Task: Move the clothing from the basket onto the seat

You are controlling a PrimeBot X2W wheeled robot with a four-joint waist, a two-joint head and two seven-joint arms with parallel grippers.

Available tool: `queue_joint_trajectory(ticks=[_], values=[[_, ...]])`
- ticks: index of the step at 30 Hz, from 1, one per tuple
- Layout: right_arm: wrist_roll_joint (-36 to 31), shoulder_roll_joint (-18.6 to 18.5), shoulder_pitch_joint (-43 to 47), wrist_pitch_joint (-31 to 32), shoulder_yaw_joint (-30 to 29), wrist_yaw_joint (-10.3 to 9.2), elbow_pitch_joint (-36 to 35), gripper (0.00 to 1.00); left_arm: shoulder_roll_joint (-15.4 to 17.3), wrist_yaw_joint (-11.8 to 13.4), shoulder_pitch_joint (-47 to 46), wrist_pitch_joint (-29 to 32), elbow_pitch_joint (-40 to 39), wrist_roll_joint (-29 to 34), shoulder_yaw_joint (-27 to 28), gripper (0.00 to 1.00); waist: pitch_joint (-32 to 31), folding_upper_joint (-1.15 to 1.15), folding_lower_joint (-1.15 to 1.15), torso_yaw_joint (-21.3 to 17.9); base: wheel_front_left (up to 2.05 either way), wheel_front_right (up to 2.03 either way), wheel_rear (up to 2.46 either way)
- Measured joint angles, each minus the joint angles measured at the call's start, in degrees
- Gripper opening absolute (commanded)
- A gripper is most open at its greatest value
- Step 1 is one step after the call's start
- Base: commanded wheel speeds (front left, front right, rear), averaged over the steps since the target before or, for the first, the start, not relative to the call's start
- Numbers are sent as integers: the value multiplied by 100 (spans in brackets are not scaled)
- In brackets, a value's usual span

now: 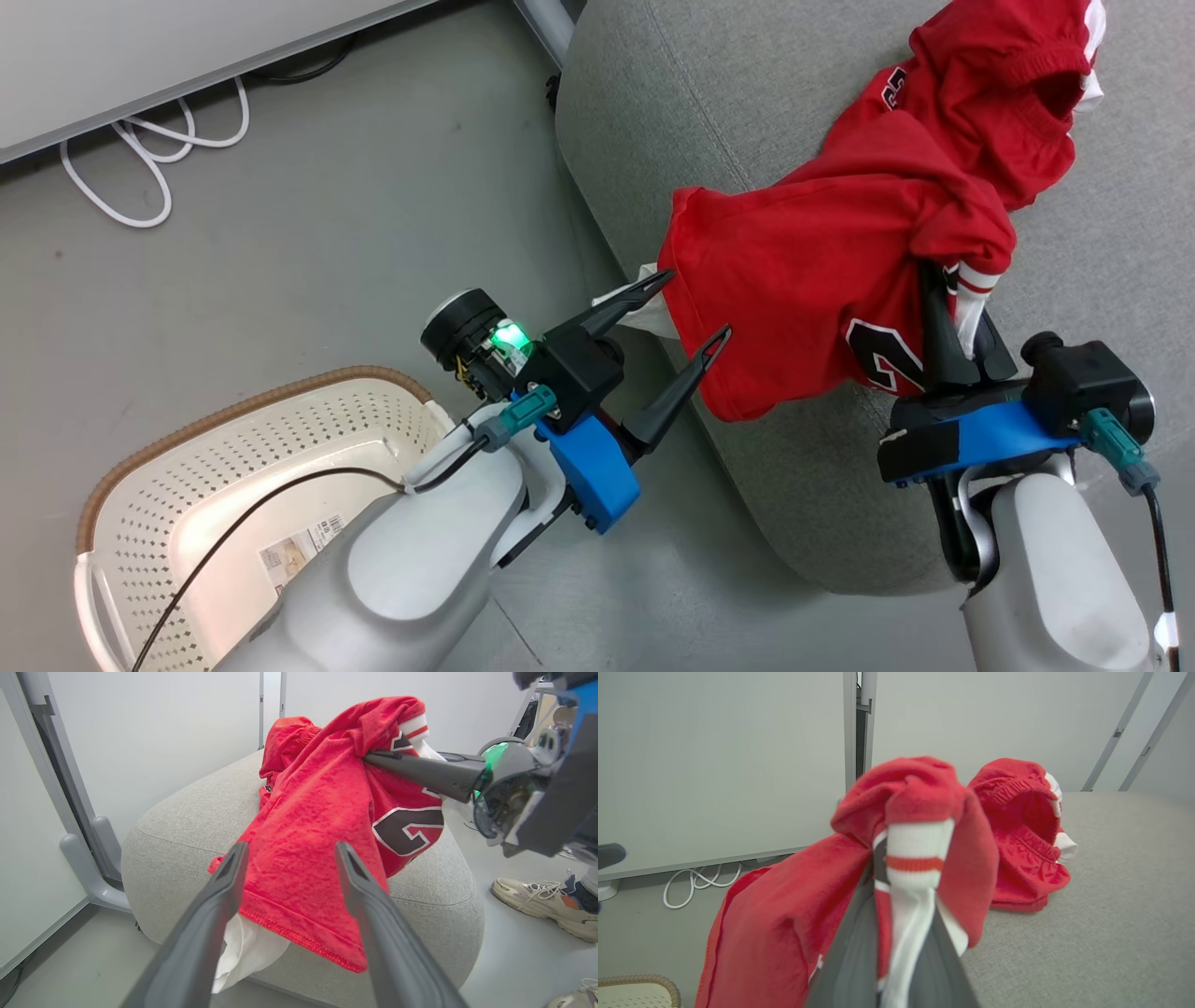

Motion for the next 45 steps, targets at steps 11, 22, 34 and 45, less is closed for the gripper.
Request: queue_joint_trajectory(ticks=[11, 22, 34, 45], values=[[-149, -349, -1102, 0, 43, 0, -505, 0, 205, 151, -125, -26, -130, -42, 136, 100, 258, 0, 0, 95, 0, 0, 0], [213, -1525, -2920, -1, -1578, 0, -1176, 0, 578, 236, -611, 281, -623, 114, 201, 100, 1298, 0, 1, 231, 0, 0, 0], [328, -2282, -3228, -1, -3184, 0, -439, 0, 929, 237, -1005, 605, -1217, 310, 165, 100, 2586, 0, 1, 358, 0, 0, 0], [-77, -1849, -2904, -1, -3219, 0, 698, 0, 954, 258, -1088, 626, -1370, 307, 125, 100, 2869, 0, 1, 514, 0, 0, 0]])
